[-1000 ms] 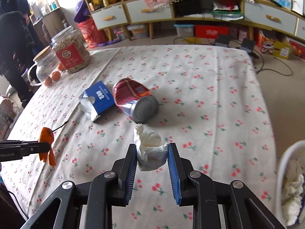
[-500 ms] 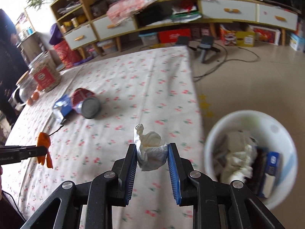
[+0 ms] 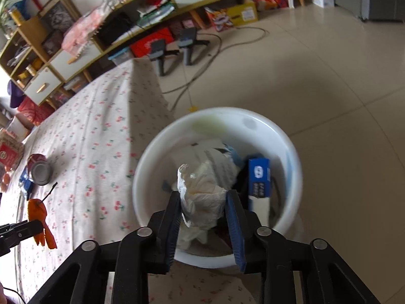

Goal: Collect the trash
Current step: 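Carry the tissue ball and orange toy over the white bin with both tools, then open both tools to drop the tissue ball and orange toy into the bin, then withdraw both open tools from the bin toward the table, then grasp the red can with the right tool while the left tool grasps the blue biscuit box, then carry the red can and blue box over the white bin with both tools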

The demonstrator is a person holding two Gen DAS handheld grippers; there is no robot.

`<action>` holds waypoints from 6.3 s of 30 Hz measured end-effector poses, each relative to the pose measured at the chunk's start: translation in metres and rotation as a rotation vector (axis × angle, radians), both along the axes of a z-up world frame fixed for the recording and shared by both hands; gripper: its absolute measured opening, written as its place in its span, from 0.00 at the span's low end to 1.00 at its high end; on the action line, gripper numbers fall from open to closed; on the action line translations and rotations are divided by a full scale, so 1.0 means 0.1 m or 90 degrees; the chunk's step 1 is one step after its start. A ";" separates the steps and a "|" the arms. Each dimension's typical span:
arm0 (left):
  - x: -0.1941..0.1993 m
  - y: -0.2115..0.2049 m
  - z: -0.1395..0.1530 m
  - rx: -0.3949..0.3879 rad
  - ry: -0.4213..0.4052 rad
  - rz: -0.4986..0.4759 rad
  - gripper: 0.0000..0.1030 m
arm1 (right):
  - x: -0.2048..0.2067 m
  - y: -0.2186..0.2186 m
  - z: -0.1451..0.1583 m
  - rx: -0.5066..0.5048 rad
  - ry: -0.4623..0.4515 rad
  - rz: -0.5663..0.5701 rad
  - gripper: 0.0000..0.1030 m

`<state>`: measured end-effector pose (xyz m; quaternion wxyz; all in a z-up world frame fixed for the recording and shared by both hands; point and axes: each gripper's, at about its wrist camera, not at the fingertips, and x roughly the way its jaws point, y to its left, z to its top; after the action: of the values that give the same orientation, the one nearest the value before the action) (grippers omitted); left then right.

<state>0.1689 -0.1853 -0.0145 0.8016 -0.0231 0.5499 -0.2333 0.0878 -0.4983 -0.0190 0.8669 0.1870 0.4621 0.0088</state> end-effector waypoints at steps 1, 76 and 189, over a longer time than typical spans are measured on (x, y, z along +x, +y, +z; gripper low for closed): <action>0.02 -0.09 0.00 -0.001 0.000 -0.008 0.16 | 0.00 -0.05 -0.02 0.007 0.009 -0.008 0.44; 0.02 2.61 0.19 0.076 -0.091 0.250 1.00 | 0.61 2.46 0.52 -0.111 -0.029 0.159 0.81; -0.22 1.20 -0.05 0.027 -0.046 0.177 0.73 | 0.00 0.35 0.12 -0.015 0.050 0.036 0.61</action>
<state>0.1473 -0.0653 -0.0199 0.8458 -0.0735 0.5171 -0.1088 0.0875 -0.4630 -0.0074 0.8494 0.1642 0.5011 0.0203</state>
